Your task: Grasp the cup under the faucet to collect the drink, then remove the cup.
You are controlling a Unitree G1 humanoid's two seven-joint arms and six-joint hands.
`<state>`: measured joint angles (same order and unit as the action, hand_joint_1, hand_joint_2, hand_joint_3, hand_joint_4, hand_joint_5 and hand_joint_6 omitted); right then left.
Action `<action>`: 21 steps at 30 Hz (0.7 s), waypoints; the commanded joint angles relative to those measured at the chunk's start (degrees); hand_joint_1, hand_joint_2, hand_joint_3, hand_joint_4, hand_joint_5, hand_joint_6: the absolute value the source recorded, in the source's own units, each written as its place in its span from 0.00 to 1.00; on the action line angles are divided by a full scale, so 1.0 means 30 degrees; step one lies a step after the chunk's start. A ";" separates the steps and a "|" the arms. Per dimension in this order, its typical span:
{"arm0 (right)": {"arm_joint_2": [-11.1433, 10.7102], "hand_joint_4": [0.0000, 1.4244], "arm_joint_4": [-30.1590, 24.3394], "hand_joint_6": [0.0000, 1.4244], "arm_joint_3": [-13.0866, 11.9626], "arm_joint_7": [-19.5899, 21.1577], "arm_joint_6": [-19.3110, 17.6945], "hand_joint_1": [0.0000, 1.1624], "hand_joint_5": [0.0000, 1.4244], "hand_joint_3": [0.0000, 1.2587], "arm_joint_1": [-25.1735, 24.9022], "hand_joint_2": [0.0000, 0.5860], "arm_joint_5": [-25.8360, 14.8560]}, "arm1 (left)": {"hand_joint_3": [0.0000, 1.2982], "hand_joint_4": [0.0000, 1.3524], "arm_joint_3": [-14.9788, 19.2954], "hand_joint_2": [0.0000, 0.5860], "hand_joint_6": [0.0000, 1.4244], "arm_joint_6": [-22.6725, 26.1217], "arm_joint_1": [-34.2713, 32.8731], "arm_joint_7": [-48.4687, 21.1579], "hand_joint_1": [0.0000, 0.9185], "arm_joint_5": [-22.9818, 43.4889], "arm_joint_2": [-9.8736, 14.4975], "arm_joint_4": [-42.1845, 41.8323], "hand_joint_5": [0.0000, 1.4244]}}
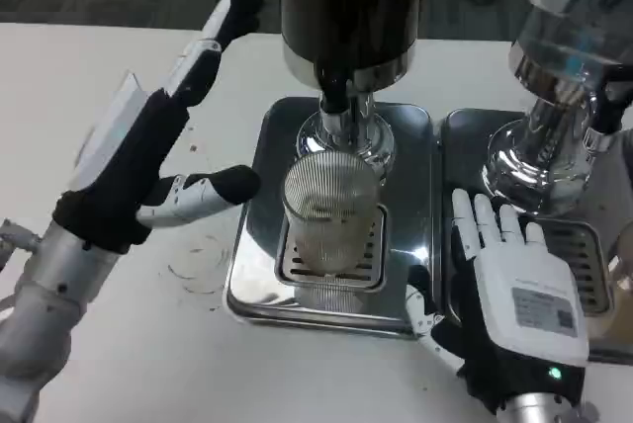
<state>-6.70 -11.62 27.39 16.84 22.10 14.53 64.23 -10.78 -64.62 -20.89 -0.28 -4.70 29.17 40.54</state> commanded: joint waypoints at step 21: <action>0.1013 0.00 -0.0295 0.00 -0.0501 0.1020 0.0449 0.30 0.00 0.00 0.0566 0.89 -0.0257 | 0.00 0.00 0.0272 0.12 0.01 0.1176 -0.1987 -0.6056 0.00 0.0519 -0.2763 0.0059 0.09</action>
<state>-4.13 -11.71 26.16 18.78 22.84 15.73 63.26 -9.87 -60.24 -26.52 -16.89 -2.90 21.37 40.61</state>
